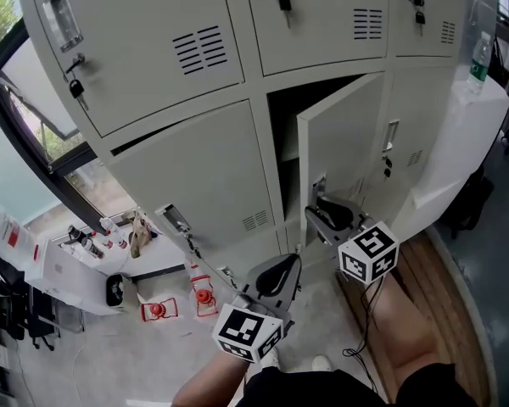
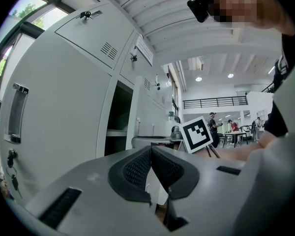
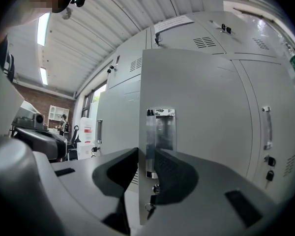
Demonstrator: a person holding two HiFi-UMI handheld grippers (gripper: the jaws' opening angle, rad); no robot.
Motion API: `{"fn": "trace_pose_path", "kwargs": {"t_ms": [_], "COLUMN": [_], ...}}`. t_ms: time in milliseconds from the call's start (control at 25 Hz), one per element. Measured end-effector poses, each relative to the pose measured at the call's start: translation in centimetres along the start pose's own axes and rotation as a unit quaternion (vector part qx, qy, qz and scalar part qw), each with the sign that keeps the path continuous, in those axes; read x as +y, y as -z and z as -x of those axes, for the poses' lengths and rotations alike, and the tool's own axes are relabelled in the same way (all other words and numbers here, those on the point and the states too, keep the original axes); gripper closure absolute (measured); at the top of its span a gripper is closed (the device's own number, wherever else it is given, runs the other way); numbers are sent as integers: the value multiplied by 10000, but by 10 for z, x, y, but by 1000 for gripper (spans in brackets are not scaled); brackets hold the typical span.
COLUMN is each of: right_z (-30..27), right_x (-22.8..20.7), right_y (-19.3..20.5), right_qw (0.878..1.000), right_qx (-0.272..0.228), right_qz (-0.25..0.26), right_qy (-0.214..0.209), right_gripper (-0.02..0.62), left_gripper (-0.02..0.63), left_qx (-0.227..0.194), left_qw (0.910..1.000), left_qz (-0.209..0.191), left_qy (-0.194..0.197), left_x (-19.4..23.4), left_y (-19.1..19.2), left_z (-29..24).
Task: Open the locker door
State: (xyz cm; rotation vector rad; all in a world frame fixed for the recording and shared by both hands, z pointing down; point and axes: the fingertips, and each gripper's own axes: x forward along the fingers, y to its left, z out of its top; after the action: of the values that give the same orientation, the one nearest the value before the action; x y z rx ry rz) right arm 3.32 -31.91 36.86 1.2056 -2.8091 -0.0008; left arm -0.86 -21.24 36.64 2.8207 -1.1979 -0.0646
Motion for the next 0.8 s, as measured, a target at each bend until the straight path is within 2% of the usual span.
{"fn": "trace_pose_path", "kwargs": {"t_ms": [480, 800], "right_z": [46, 93], "right_x": [-1, -12], "right_y": [4, 7], "right_qw": [9991, 9985], "right_qx": [-16, -40], "right_qz": [54, 11], "right_qy": [-421, -542], "right_gripper": [434, 428], "left_gripper": [589, 589], "left_qx": [-54, -117], "left_qw": [9998, 9993], "left_qz": [-48, -59], "left_qy": [-169, -346], "left_x": [-40, -82], "left_y": [-1, 1], "left_z": [-4, 0]}}
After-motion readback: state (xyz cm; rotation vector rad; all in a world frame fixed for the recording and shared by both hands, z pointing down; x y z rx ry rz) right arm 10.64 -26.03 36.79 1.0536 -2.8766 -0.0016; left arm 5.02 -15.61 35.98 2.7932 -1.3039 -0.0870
